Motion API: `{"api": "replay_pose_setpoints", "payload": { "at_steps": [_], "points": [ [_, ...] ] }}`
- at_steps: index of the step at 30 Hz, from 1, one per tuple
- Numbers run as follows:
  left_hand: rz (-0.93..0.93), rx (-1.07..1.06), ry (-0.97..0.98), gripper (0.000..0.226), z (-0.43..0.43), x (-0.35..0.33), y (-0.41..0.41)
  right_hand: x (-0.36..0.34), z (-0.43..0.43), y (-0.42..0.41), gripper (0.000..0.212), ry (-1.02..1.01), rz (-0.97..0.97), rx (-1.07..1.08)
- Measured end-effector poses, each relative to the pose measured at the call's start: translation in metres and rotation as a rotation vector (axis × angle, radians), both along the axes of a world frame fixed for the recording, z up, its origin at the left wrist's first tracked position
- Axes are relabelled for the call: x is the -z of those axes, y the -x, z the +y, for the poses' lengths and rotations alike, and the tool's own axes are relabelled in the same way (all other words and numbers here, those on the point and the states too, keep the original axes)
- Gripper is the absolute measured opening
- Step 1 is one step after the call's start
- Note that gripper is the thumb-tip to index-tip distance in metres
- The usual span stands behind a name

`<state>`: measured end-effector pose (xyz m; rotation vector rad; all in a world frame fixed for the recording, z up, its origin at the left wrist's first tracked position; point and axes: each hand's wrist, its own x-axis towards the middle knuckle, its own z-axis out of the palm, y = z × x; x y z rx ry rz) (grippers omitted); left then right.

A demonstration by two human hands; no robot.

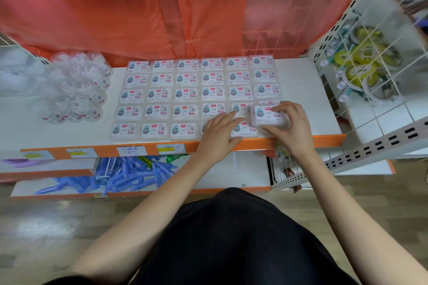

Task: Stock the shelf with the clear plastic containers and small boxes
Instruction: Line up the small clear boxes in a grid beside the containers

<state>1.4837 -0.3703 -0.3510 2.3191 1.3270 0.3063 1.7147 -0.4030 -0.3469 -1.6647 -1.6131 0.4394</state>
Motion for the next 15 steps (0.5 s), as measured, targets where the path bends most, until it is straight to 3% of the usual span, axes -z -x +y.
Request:
{"api": "replay_pose_setpoints", "payload": {
  "at_steps": [15],
  "points": [
    [0.008,-0.041,-0.063,0.051,-0.006,0.009,-0.008,0.02,-0.025,-0.019,0.047,0.109,-0.036,0.006]
  ]
}}
